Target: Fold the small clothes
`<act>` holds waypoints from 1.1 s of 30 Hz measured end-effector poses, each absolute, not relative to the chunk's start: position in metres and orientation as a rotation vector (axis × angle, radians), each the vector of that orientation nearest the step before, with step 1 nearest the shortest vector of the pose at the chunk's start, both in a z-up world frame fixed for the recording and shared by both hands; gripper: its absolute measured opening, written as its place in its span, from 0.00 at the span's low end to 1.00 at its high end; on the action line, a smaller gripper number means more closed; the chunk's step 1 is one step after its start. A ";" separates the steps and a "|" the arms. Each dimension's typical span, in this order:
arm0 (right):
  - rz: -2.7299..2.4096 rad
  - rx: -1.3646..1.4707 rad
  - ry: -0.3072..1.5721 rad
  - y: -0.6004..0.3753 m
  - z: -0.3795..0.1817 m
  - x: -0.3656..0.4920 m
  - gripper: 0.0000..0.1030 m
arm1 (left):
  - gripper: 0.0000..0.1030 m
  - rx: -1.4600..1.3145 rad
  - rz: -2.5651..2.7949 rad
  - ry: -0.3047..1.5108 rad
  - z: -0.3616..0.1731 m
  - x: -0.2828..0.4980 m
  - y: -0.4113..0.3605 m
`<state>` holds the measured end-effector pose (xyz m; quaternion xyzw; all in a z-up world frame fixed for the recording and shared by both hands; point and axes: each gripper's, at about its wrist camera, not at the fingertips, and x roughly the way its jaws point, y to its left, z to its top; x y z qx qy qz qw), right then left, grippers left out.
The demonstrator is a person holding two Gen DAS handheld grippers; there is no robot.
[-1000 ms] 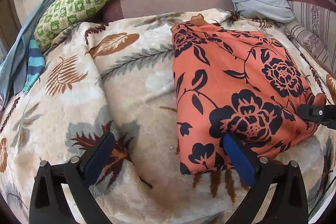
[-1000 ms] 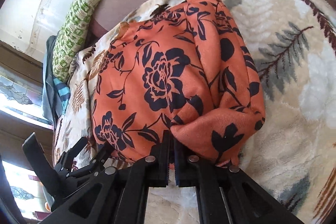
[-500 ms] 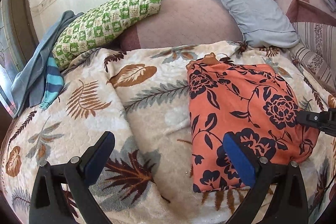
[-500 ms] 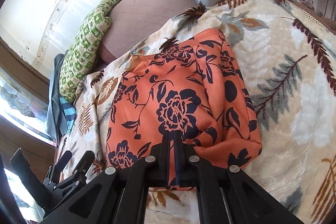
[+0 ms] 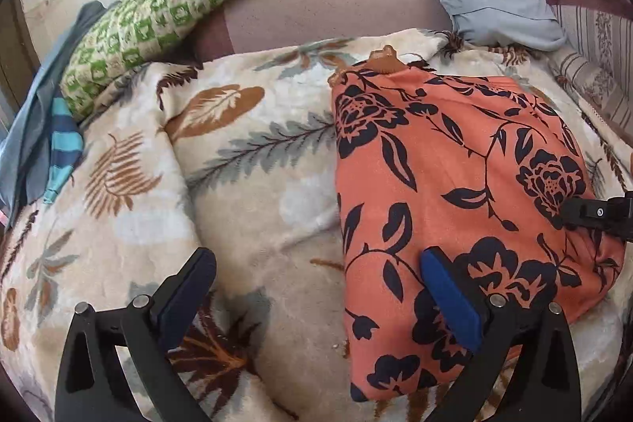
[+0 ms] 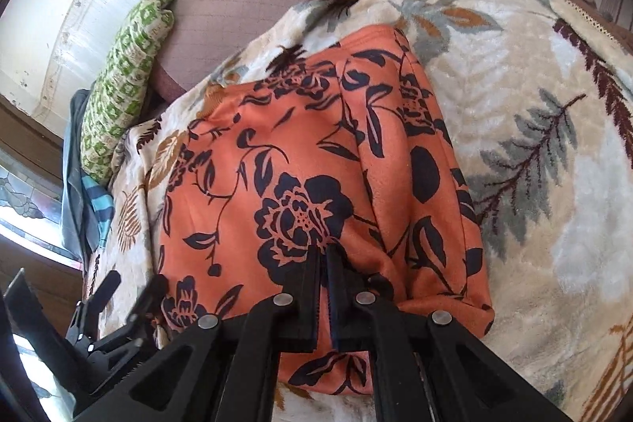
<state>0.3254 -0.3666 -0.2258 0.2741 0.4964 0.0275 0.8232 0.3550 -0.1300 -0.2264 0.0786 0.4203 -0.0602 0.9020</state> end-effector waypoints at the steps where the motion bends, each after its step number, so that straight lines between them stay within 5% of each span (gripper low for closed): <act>1: 0.061 0.582 1.059 -0.367 -0.225 0.327 0.05 | 1.00 0.145 -0.136 0.878 -0.226 0.358 -0.129; 14: 0.055 0.706 0.841 -0.419 -0.191 0.318 0.09 | 1.00 -0.174 -0.341 0.891 -0.212 0.380 -0.100; 15: 0.052 0.725 0.838 -0.425 -0.192 0.317 0.13 | 1.00 -0.192 -0.345 0.905 -0.214 0.381 -0.101; 16: 0.045 0.747 0.836 -0.430 -0.192 0.316 0.29 | 1.00 -0.202 -0.346 0.912 -0.216 0.382 -0.102; 17: 0.037 0.772 0.827 -0.434 -0.193 0.313 0.55 | 1.00 -0.204 -0.346 0.911 -0.217 0.381 -0.103; 19: 0.001 0.802 0.788 -0.442 -0.193 0.307 0.74 | 1.00 -0.169 -0.331 0.901 -0.217 0.379 -0.109; 33: 0.013 0.837 0.931 -0.451 -0.227 0.321 0.74 | 1.00 -0.194 -0.391 1.021 -0.231 0.401 -0.123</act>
